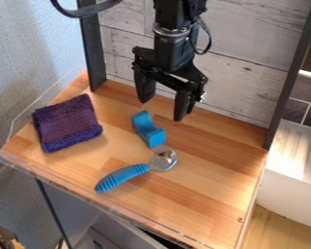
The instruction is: Reposition the blue spoon in the bottom middle of the table
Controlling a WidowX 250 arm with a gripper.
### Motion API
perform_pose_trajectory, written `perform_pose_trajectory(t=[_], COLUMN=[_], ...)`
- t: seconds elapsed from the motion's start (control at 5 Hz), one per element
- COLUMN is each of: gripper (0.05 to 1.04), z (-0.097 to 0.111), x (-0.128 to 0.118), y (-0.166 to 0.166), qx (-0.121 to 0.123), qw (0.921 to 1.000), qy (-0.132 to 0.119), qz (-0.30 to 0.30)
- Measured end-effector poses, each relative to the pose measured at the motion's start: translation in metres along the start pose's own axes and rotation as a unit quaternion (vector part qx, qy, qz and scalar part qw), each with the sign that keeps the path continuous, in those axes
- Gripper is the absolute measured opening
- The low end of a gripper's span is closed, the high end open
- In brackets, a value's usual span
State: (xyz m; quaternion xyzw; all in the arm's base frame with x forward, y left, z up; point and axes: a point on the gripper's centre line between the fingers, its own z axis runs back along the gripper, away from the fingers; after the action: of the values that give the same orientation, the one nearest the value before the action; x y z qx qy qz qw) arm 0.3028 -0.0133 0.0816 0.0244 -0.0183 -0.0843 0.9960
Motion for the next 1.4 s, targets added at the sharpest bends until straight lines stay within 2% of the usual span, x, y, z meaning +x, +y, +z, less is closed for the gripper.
perform_pose_trajectory(t=[0.2,0.4,0.6,0.8,1.0,1.4], gripper=[1.000,1.001,1.001,1.001,1.001,1.001], z=[-0.008,-0.016,-0.027,-0.042,-0.053,-0.105], x=[-0.004,-0.017,-0.029,-0.046,-0.053,-0.068], y=[-0.001,0.020,0.025,0.041,0.043,0.046], qx=[-0.001,0.011,0.019,0.033,0.032,-0.019], qw=[0.9999,0.9990,0.9976,0.9961,0.9948,0.9952], qy=[0.015,0.038,0.046,0.042,0.034,0.043], qz=[-0.005,-0.020,-0.048,-0.070,-0.091,-0.086])
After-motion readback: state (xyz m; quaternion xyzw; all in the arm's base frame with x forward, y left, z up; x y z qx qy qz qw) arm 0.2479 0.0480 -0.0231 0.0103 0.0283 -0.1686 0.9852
